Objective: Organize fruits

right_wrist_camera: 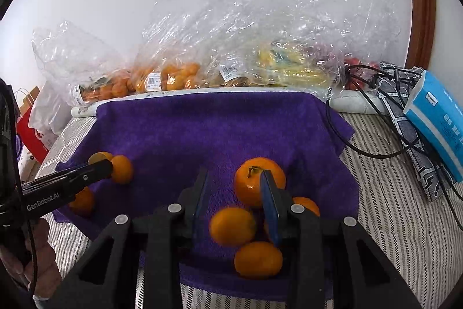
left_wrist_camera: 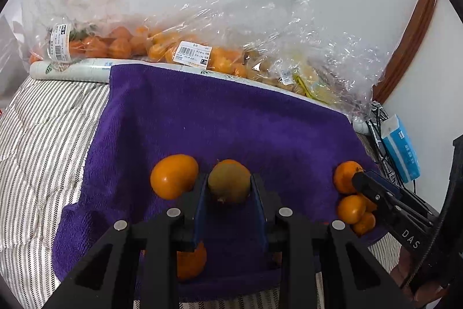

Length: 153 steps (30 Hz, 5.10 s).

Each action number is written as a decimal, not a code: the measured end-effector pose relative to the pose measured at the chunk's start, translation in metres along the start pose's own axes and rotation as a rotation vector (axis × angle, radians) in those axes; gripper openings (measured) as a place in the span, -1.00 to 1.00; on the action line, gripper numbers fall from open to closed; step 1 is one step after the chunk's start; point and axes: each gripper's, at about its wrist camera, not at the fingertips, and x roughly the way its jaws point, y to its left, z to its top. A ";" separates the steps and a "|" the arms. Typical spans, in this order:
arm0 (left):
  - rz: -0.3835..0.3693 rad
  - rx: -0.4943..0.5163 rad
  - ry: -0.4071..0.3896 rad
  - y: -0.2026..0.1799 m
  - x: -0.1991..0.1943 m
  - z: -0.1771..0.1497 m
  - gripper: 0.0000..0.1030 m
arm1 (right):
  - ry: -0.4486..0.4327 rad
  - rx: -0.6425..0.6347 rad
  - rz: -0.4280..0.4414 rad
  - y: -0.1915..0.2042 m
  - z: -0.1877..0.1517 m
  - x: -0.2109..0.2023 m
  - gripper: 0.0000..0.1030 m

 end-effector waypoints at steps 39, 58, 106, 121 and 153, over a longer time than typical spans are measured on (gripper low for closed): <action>0.018 0.086 -0.082 -0.049 -0.128 -0.009 0.42 | -0.077 0.010 -0.036 0.013 0.009 -0.135 0.17; 0.105 0.150 -0.228 -0.092 -0.270 -0.092 0.86 | -0.174 0.070 -0.107 0.017 -0.074 -0.295 0.99; 0.146 0.184 -0.253 -0.114 -0.293 -0.115 0.90 | -0.243 0.058 -0.122 0.015 -0.097 -0.345 1.00; 0.146 0.182 -0.253 -0.115 -0.293 -0.115 0.90 | -0.245 0.063 -0.122 0.014 -0.097 -0.346 0.99; 0.147 0.183 -0.256 -0.116 -0.294 -0.116 0.90 | -0.249 0.054 -0.119 0.019 -0.093 -0.350 1.00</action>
